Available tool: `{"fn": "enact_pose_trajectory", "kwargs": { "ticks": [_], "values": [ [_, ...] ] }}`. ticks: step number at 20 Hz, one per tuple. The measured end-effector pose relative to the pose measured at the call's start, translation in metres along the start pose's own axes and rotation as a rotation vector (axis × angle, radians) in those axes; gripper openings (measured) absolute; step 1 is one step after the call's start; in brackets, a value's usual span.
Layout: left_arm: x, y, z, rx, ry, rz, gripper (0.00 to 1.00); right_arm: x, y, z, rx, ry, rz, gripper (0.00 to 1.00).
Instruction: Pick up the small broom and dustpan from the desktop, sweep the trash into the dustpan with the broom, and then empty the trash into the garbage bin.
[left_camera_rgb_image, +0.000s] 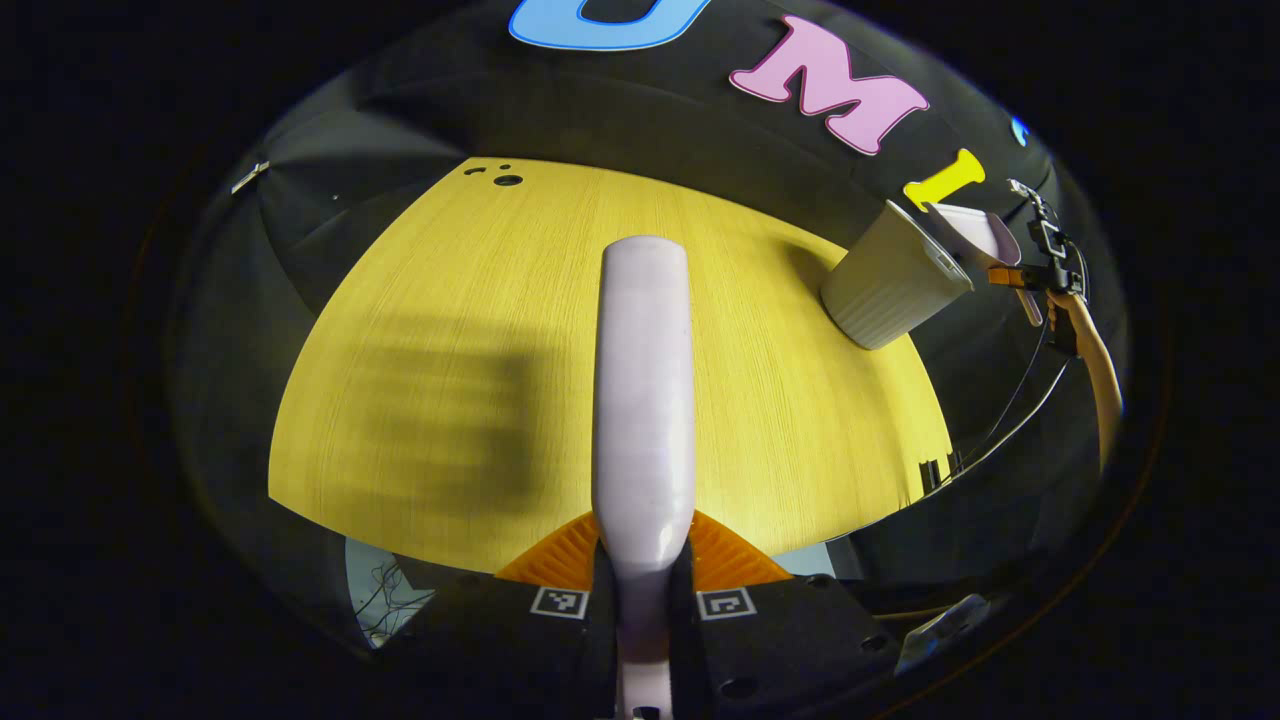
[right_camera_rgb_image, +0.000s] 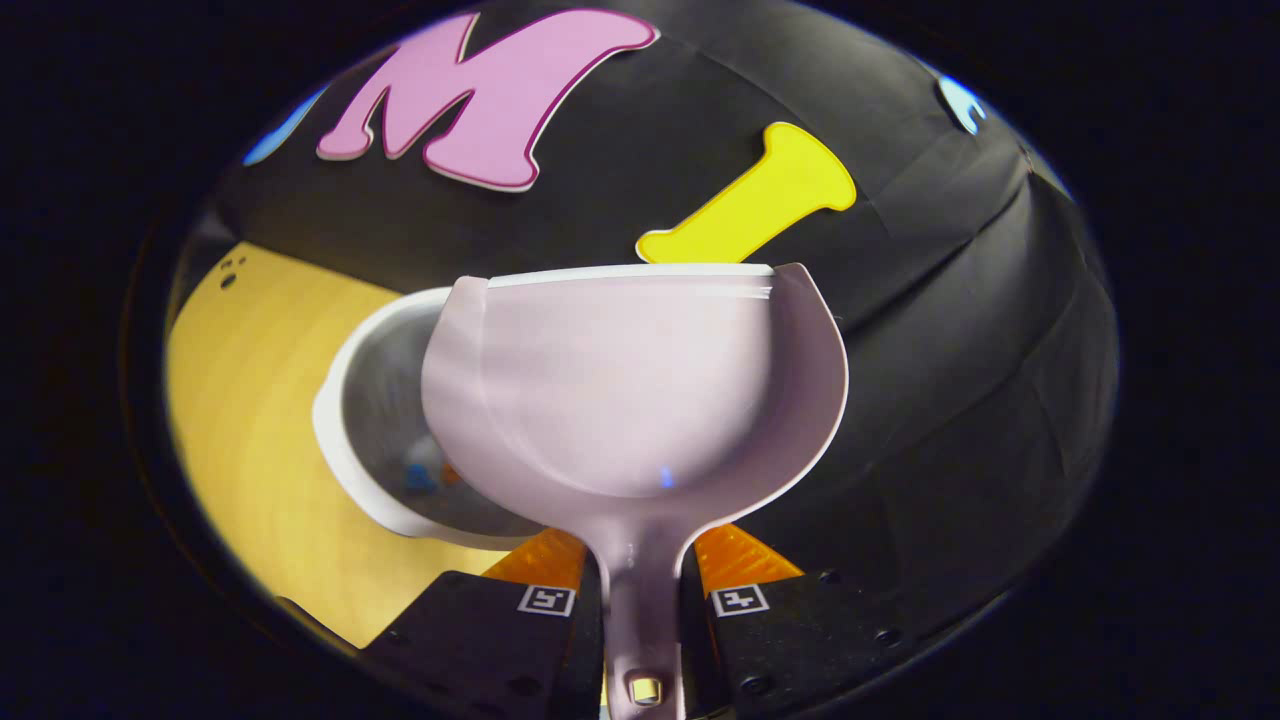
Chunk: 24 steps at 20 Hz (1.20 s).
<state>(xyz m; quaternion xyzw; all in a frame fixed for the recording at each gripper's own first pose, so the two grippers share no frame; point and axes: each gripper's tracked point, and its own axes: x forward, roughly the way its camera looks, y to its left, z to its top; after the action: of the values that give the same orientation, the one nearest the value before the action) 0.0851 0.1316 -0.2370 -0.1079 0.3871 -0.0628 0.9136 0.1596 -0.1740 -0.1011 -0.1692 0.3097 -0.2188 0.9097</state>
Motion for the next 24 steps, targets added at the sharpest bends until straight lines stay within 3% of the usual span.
{"fn": "enact_pose_trajectory", "kwargs": {
  "ticks": [2,6,12,13,15,17,18,20,21,24],
  "values": [
    [0.0,-0.001,0.003,0.001,-0.01,-0.003,0.25,-0.007,0.008,0.012,0.074,-0.034,0.06,0.35],
    [0.002,0.0,0.007,0.004,-0.024,-0.004,0.25,-0.054,0.063,0.034,0.201,-0.105,0.228,0.34],
    [0.008,0.008,0.008,-0.003,-0.034,-0.001,0.25,-0.126,0.179,0.032,0.137,-0.134,0.46,0.31],
    [0.01,0.01,0.01,-0.005,-0.035,0.005,0.25,-0.133,0.199,0.028,0.109,-0.134,0.494,0.35],
    [0.016,0.013,0.013,-0.018,-0.034,0.01,0.25,-0.143,0.236,0.007,0.055,-0.113,0.57,0.31],
    [0.022,0.017,0.017,-0.02,-0.035,0.019,0.25,-0.149,0.27,-0.019,0.016,-0.068,0.625,0.34],
    [0.026,0.02,0.02,-0.015,-0.032,0.027,0.25,-0.147,0.285,-0.034,-0.006,-0.041,0.634,0.38],
    [0.034,0.026,0.025,0.001,-0.03,0.054,0.25,-0.141,0.316,-0.068,-0.036,0.018,0.667,0.31],
    [0.04,0.029,0.028,0.005,-0.028,0.066,0.25,-0.139,0.329,-0.085,-0.042,0.05,0.68,0.35],
    [0.059,0.038,0.034,-0.008,-0.002,0.099,0.25,-0.115,0.339,-0.129,-0.039,0.154,0.679,0.35]
  ]
}}
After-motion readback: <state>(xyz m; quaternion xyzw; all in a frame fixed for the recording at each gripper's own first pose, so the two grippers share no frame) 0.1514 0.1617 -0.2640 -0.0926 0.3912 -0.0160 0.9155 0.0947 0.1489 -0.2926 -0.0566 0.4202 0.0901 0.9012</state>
